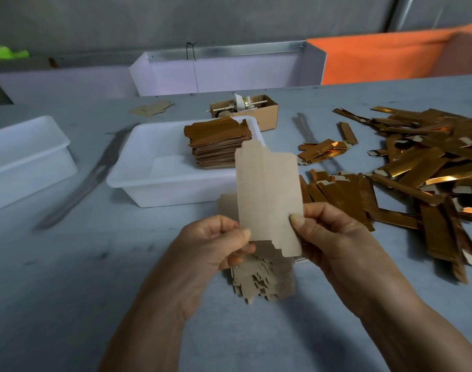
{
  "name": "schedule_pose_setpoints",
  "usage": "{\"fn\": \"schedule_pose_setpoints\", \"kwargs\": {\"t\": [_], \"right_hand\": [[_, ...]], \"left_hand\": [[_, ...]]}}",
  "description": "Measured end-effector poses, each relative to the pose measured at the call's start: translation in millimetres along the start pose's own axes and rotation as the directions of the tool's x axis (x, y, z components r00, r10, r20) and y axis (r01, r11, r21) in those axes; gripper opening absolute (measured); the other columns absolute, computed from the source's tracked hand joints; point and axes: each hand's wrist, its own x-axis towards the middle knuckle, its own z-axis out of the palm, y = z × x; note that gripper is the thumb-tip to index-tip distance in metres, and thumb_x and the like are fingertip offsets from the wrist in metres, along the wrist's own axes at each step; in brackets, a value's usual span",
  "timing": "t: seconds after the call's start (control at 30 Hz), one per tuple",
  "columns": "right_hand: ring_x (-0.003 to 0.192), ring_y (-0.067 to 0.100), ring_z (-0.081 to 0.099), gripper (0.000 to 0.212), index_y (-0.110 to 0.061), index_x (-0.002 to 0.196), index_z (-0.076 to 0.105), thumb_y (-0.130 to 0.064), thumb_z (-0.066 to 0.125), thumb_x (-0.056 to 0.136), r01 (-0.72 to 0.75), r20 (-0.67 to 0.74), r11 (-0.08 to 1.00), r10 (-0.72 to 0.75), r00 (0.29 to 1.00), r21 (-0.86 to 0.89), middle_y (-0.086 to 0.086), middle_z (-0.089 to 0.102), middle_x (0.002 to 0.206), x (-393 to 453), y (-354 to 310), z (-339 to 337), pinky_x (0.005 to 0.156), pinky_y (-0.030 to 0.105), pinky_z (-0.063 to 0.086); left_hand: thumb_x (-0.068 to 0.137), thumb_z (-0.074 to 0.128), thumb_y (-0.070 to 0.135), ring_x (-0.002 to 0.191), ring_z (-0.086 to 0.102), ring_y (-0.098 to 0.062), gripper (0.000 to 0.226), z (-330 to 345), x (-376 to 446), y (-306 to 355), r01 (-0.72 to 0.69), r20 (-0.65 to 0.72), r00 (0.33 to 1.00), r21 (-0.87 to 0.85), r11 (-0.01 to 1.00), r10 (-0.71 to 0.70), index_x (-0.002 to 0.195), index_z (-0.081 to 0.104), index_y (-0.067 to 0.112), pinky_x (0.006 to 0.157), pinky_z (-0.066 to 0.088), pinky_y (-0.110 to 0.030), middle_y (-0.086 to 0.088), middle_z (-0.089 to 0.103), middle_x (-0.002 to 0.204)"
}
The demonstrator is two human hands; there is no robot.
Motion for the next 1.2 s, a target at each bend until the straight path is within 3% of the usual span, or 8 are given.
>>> {"fn": "schedule_pose_setpoints", "kwargs": {"t": [0.1,0.3,0.43,0.57,0.8,0.9,1.0,1.2], "right_hand": [[0.073,0.019,0.069,0.019,-0.012,0.078,0.067,-0.025,0.063,0.066,0.005,0.042,1.000,-0.005,0.999,-0.022,0.015,0.070,0.081,-5.1,2.2,-0.5,0.066,0.028,0.059],[0.079,0.023,0.069,0.020,-0.008,0.080,0.067,-0.024,0.064,0.068,0.011,0.095,0.994,-0.001,0.995,-0.109,0.015,0.071,0.083,-11.2,10.6,0.0,0.066,0.028,0.058],[0.078,0.018,0.067,0.006,-0.017,0.074,0.069,-0.016,0.064,0.078,0.012,0.048,0.992,-0.006,0.999,-0.123,0.018,0.065,0.081,-8.4,12.7,-3.7,0.066,0.025,0.058],[0.071,0.008,0.062,0.022,-0.027,0.065,0.064,-0.013,0.064,0.083,0.037,-0.023,0.962,-0.045,0.999,-0.271,0.007,0.059,0.073,-8.6,17.5,-4.4,0.057,0.013,0.050],[0.081,-0.003,0.054,0.011,-0.033,0.086,0.052,-0.034,0.059,0.077,0.289,0.014,0.509,-0.477,0.879,-0.811,-0.015,0.056,0.071,-22.2,23.7,13.6,0.063,0.013,0.048],[0.075,-0.004,0.060,0.014,-0.032,0.089,0.048,-0.031,0.060,0.082,0.280,0.033,0.651,-0.364,0.931,-0.706,-0.009,0.060,0.068,-22.3,24.6,16.5,0.059,0.009,0.048],[0.070,0.009,0.068,0.008,-0.031,0.093,0.054,-0.028,0.055,0.086,0.213,0.044,0.845,-0.220,0.975,-0.490,-0.006,0.067,0.078,-20.0,24.4,11.2,0.064,0.027,0.057],[0.071,0.006,0.068,0.016,-0.026,0.093,0.059,-0.035,0.060,0.080,0.136,0.002,0.911,-0.147,0.989,-0.390,-0.006,0.069,0.075,-17.8,21.3,7.8,0.063,0.020,0.056]], "left_hand": [[0.059,0.082,0.035,0.090,0.073,-0.018,0.051,7.2,1.3,0.1,-0.039,-0.014,0.999,-0.085,0.996,0.038,0.104,0.068,0.015,0.074,0.057,-0.030,-0.002,0.076,0.096],[0.069,0.083,0.021,0.085,0.072,-0.022,0.034,25.1,7.3,-6.6,-0.075,-0.184,0.980,-0.001,0.997,0.073,0.100,0.071,0.022,0.075,0.058,-0.041,0.002,0.076,0.090],[0.069,0.083,0.020,0.081,0.071,-0.024,0.035,28.2,6.7,-12.0,-0.013,-0.111,0.994,-0.014,1.000,0.011,0.101,0.069,0.020,0.061,0.057,-0.034,-0.002,0.076,0.088],[0.057,0.071,0.030,0.085,0.070,-0.032,0.049,30.0,8.3,-14.4,0.024,-0.096,0.995,-0.025,0.999,-0.026,0.104,0.069,0.016,0.065,0.058,-0.042,-0.009,0.075,0.091],[0.070,0.079,0.020,0.078,0.071,-0.027,0.023,44.4,7.7,-18.9,0.004,-0.219,0.976,0.052,0.999,0.008,0.092,0.071,0.021,0.066,0.059,-0.049,-0.002,0.075,0.080],[0.079,0.072,0.019,0.072,0.071,-0.025,0.010,49.3,4.3,-19.2,-0.039,-0.240,0.969,0.101,0.994,0.063,0.089,0.072,0.020,0.056,0.058,-0.042,-0.002,0.074,0.076],[0.087,0.065,0.033,0.069,0.069,-0.032,0.014,45.0,2.5,-15.8,-0.053,-0.172,0.982,0.130,0.990,0.075,0.088,0.072,0.021,0.054,0.056,-0.044,-0.009,0.072,0.074],[0.092,0.062,0.018,0.078,0.072,-0.017,0.009,39.6,-2.8,-11.5,-0.132,-0.079,0.985,0.227,0.965,0.154,0.096,0.069,0.020,0.077,0.059,-0.045,0.000,0.075,0.085]]}}
